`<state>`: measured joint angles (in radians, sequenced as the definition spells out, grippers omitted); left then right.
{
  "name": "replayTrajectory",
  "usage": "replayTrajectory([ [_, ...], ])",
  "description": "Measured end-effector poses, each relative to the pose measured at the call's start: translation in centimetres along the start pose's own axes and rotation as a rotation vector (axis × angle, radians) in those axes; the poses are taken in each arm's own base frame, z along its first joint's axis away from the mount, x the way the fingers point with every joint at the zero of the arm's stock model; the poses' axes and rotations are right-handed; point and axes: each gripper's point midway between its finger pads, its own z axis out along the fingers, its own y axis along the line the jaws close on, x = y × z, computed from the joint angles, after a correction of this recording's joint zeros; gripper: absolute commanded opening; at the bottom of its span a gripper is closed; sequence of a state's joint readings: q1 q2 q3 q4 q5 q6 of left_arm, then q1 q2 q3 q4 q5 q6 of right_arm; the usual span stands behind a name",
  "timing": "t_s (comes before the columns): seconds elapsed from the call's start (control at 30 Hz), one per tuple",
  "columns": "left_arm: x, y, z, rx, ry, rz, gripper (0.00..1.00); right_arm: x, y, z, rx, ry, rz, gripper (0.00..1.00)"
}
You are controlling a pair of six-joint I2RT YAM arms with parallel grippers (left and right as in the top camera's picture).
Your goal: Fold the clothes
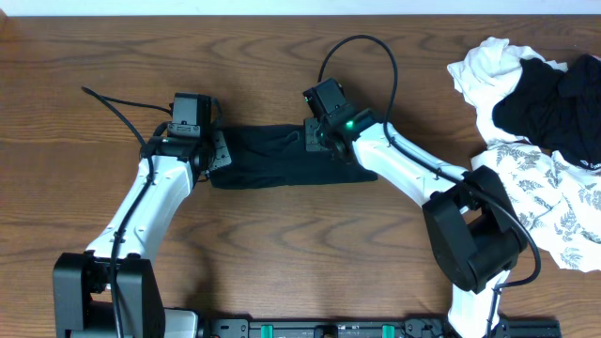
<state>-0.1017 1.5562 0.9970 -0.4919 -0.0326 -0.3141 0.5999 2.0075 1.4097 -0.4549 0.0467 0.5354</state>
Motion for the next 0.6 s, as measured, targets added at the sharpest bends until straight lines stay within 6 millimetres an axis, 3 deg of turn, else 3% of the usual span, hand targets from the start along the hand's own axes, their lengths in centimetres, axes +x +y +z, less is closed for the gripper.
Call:
replayTrajectory([
  [0.43, 0.1, 0.0, 0.0, -0.001, 0.002, 0.0, 0.5, 0.6, 2.2, -0.1, -0.062, 0.005, -0.048, 0.31],
  [0.6, 0.1, 0.1, 0.0, -0.002, 0.005, 0.001, 0.5, 0.1, 2.5, -0.1, -0.098, -0.003, -0.091, 0.33],
])
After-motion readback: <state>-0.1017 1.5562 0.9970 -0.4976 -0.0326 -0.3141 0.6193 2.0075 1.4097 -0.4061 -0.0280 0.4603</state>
